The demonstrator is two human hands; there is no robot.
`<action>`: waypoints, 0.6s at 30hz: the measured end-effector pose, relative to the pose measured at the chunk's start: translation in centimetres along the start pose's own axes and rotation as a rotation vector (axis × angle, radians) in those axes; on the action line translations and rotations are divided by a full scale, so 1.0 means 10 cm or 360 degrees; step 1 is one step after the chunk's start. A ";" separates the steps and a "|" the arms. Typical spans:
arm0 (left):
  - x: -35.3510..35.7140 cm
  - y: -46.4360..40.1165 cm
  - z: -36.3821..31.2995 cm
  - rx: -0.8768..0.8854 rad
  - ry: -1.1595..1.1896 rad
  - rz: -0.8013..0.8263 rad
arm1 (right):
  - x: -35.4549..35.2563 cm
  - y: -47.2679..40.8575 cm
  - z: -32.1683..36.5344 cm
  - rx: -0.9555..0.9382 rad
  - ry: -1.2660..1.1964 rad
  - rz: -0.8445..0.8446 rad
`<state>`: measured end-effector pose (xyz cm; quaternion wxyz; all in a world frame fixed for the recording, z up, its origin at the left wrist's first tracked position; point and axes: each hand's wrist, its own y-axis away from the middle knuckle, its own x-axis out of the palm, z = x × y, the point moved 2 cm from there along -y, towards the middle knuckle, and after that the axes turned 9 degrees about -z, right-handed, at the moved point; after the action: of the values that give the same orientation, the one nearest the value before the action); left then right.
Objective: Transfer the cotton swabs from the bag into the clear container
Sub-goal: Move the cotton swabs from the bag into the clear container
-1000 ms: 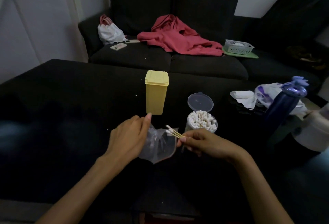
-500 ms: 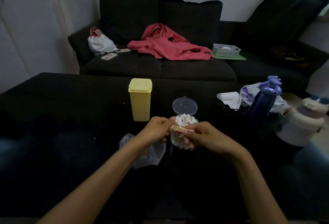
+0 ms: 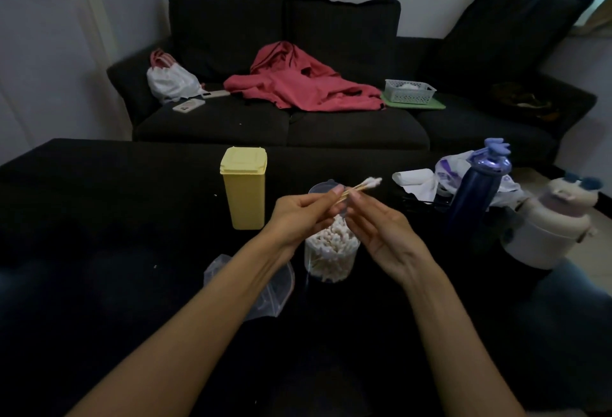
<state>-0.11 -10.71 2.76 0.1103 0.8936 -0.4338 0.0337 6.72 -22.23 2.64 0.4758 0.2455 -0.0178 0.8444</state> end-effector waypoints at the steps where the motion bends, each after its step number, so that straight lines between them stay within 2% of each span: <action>1: 0.01 -0.02 0.01 -0.0033 0.0015 0.0010 | 0.01 0.00 -0.01 -0.0071 0.0063 -0.0032; 4: 0.03 -0.08 0.04 -0.0067 -0.0046 0.0036 | 0.00 -0.03 -0.01 -0.0252 0.0257 -0.0157; 13: -0.05 -0.17 0.10 0.0060 -0.0256 0.0126 | -0.07 -0.06 0.01 -0.0362 0.0485 -0.0290; 15: -0.12 -0.24 0.16 0.0317 -0.0589 -0.0019 | -0.15 -0.08 0.03 -0.0423 0.0516 -0.0427; 16: -0.16 -0.26 0.19 0.0522 -0.0889 -0.0070 | -0.20 -0.10 0.04 -0.0444 0.0551 -0.0493; 18: -0.20 -0.24 0.25 0.0893 -0.1519 -0.0009 | -0.30 -0.13 0.02 -0.0449 0.0622 -0.0576</action>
<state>0.42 -8.35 -0.38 -0.3409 0.8060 -0.4075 -0.2611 9.15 -23.91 1.23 0.6423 0.0090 0.0010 0.7664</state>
